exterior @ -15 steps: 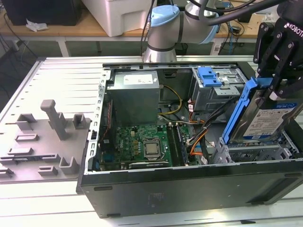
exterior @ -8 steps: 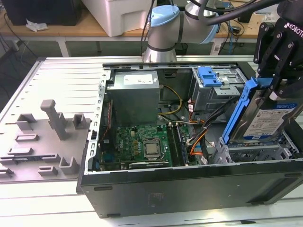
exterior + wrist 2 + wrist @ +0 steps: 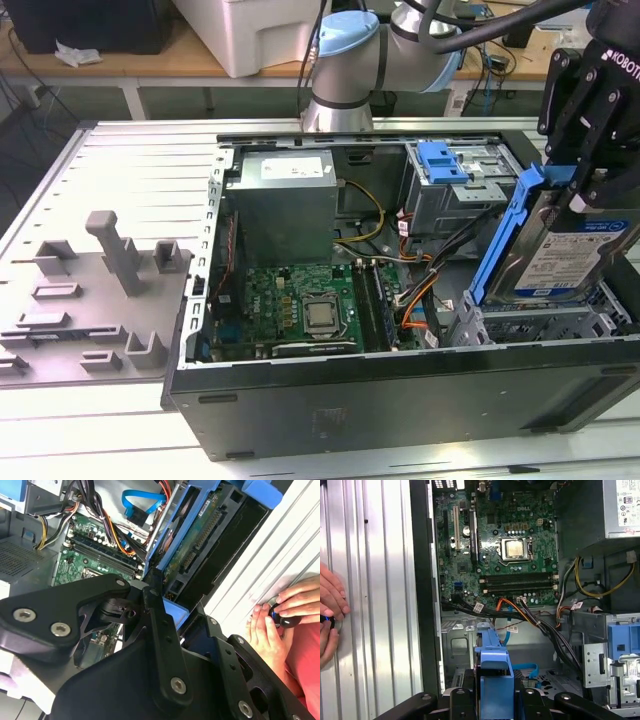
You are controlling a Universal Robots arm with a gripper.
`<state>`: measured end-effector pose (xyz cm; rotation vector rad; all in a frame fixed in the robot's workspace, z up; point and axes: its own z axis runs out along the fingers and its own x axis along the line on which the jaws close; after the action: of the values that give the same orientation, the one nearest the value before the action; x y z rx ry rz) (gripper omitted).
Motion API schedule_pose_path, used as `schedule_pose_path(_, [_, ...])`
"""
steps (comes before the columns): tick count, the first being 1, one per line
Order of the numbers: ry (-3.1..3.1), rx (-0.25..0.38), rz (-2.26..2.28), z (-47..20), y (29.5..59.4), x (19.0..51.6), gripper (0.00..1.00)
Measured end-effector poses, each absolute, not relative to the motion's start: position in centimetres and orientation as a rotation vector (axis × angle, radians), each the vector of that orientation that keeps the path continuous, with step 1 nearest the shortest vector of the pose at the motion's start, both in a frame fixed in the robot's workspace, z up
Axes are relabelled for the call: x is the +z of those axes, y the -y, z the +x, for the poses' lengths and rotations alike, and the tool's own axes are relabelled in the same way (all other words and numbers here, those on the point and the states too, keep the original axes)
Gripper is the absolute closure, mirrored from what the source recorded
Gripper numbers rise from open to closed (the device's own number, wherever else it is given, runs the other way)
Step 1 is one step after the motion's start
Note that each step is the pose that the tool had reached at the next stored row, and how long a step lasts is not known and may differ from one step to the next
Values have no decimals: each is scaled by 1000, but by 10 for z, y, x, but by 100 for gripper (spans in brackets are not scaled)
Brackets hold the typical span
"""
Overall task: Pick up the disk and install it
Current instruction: 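Insert the disk into the insertion slot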
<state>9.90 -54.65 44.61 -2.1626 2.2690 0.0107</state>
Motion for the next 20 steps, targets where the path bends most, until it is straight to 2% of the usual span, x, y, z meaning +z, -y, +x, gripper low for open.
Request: schedule_pose_path(20, [-2266, 18, -2160, 99, 546, 444, 64])
